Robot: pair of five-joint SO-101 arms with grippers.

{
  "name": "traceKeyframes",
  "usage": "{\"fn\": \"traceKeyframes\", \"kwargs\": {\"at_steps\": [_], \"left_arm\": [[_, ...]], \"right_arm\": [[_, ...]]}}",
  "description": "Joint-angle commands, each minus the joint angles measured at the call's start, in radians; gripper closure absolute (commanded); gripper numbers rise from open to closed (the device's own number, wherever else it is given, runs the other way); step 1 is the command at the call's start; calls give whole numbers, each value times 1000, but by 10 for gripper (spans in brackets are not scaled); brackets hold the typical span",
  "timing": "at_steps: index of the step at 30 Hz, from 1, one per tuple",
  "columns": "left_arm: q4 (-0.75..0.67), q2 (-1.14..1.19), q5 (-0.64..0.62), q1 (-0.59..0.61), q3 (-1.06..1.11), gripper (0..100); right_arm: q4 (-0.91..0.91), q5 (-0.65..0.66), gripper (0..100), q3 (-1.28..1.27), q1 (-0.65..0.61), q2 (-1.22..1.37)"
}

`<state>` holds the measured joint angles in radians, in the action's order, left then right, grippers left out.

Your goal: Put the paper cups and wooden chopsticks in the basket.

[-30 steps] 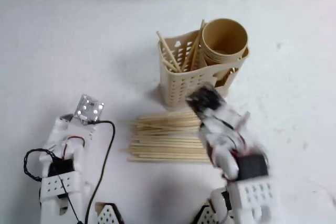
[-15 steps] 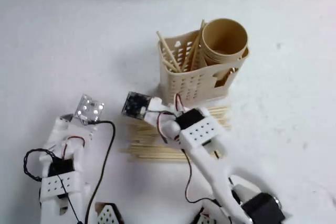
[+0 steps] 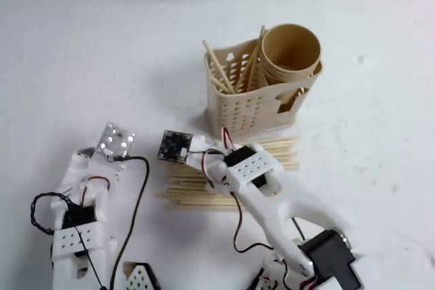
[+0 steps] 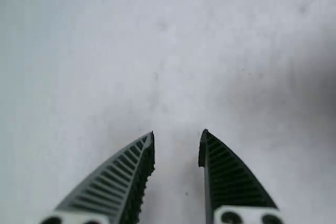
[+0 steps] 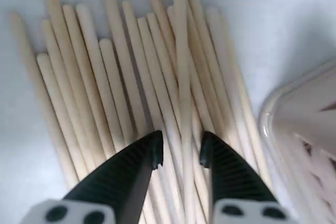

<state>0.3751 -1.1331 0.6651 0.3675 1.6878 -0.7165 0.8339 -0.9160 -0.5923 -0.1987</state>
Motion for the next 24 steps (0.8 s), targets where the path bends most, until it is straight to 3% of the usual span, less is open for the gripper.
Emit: {"fn": "traceKeyframes", "kwargs": {"at_steps": [1, 12, 24], "left_arm": [[5, -7, 9, -4, -2, 845], [5, -7, 8, -4, -2, 845], [5, -7, 8, -4, -2, 845]], "right_arm": [[10, 14, 956, 8, -12, 1], [2, 3, 981, 14, -12, -35], [-179, -232, 982, 25, -13, -526]]}}
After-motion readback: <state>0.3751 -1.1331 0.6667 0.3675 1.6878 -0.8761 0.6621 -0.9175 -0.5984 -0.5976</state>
